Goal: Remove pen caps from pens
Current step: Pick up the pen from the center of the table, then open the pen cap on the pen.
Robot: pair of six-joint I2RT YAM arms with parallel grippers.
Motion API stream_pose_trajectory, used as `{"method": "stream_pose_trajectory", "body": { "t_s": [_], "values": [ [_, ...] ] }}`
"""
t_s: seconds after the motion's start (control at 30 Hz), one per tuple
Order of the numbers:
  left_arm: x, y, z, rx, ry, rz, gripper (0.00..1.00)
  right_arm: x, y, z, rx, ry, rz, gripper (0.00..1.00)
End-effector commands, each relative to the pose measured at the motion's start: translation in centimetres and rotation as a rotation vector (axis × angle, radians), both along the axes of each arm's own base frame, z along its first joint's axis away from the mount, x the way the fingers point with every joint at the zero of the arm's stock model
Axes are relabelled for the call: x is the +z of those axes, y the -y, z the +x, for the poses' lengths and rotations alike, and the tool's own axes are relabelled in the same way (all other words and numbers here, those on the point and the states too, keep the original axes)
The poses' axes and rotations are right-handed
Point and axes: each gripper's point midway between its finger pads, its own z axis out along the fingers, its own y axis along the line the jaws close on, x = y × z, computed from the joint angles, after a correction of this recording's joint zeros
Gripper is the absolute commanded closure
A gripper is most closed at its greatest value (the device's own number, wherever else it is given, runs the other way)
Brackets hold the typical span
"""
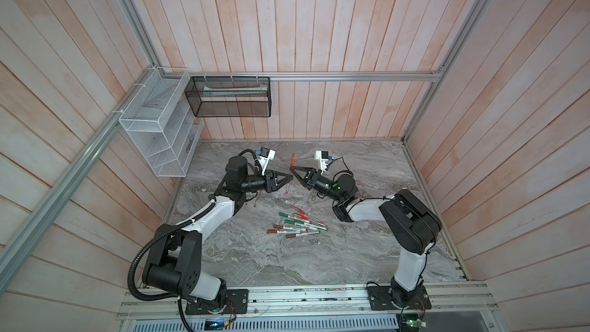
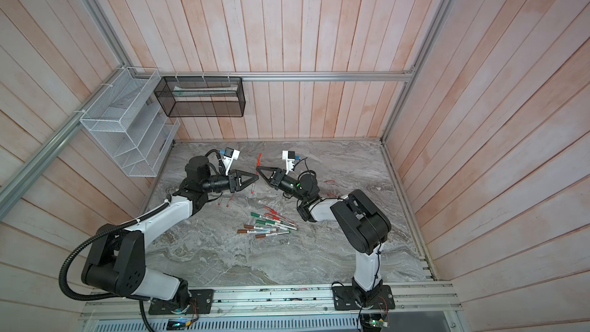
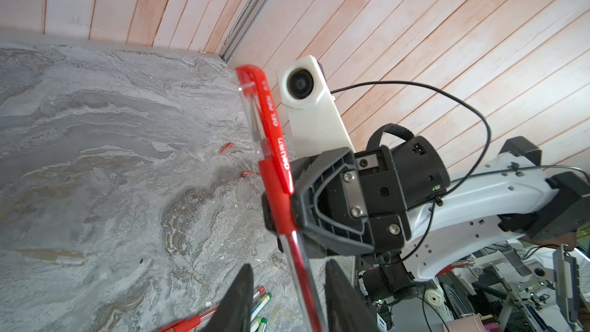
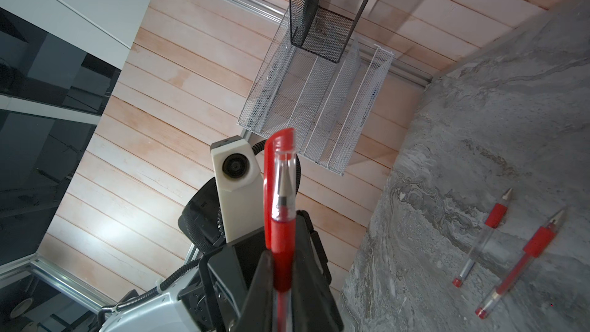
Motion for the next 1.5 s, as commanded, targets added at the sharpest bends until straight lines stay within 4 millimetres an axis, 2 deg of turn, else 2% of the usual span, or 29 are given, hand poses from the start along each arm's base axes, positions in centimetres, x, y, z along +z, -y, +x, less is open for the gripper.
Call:
{"method": "stream_pose_trajectory", "body": {
  "t_s": [0.0,0.1,0.43,0.5,0.67,0.93,1.07,1.27,1.47],
  "values": [
    [0.7,0.3,0.3,0.002,0.034,-0.001,0.63,0.9,-0.5,-0.3,0.019,0.036,0.035,1.0],
    [0.5,0.3,0.1,-0.002,0.052,-0.002,0.68,0.7,-0.7,-0.3,0.021,0.043,0.021,1.0],
    [0.4,0.4,-0.2,-0.007,0.062,0.011,0.99,1.3,-0.4,-0.3,-0.001,0.061,0.003,1.0],
    [0.4,0.4,-0.4,-0.012,0.06,0.013,1.0,1.9,0.0,-0.4,-0.005,0.082,0.008,1.0],
    [0.4,0.4,-0.5,-0.015,0.067,0.015,1.0,1.9,1.6,0.4,-0.054,0.096,-0.023,0.82],
    [1.3,0.9,-2.3,-0.113,0.076,-0.05,1.0,2.6,4.3,1.6,-0.115,0.136,-0.056,0.68],
    [1.2,1.3,-2.9,-0.146,0.076,-0.061,1.0,3.2,3.7,1.2,-0.081,0.177,-0.065,0.6],
    [1.4,2.0,-3.8,-0.196,0.057,-0.075,1.0,4.2,2.9,0.4,-0.026,0.21,-0.029,0.54],
    [1.2,2.1,-3.4,-0.186,0.022,-0.081,1.0,4.7,2.3,-0.4,0.006,0.239,-0.017,0.53]
  ]
}}
